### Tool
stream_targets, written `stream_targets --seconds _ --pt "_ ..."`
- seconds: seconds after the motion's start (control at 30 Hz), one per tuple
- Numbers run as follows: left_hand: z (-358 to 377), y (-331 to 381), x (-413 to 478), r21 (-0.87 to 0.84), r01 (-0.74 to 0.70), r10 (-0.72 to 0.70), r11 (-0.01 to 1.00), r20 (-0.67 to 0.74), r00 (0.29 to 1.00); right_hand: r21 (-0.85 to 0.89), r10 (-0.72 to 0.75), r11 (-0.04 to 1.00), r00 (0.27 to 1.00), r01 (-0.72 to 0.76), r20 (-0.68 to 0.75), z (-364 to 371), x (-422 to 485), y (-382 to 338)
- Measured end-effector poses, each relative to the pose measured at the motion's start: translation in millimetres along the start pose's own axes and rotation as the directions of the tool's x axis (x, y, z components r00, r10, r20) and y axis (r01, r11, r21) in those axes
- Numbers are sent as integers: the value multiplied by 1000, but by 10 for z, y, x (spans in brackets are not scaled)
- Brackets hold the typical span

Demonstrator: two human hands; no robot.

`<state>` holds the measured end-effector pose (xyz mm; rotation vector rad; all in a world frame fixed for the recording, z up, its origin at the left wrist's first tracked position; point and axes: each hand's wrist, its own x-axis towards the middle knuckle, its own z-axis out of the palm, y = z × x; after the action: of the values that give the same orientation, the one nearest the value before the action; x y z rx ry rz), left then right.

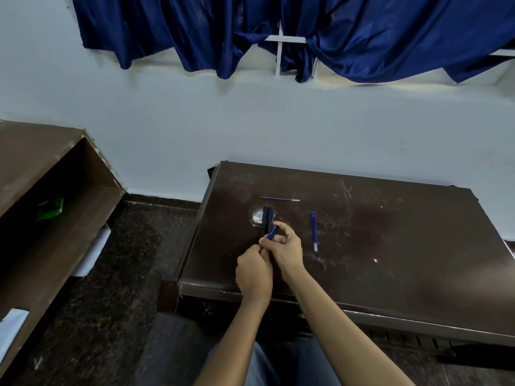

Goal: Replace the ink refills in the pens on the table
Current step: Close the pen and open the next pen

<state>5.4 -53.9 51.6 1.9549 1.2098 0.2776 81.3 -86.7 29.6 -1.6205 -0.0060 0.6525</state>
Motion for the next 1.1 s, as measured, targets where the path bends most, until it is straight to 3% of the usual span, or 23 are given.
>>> stream_targets --seconds 0.17,0.3,0.43,0.63,0.8,1.1 --pt "154 77 133 -129 -14 30 992 124 992 -231 -5 973 1000 -2 -30 -113 107 -108" --pt "272 118 191 -198 -36 86 980 250 964 -262 -32 965 986 -12 -162 -176 190 -117" --pt "346 56 198 -132 -51 93 990 339 936 -296 16 952 975 -83 -222 -222 377 -93" --pt "354 -158 204 -120 -39 77 992 340 937 -506 -36 859 976 -80 -215 -255 761 -73" --pt "330 -310 257 -103 -35 67 994 323 944 -648 -7 744 968 -163 -251 -219 931 -67" --pt "335 -379 300 -117 -54 87 992 305 948 -712 -49 680 959 -173 -280 -115 1023 0"
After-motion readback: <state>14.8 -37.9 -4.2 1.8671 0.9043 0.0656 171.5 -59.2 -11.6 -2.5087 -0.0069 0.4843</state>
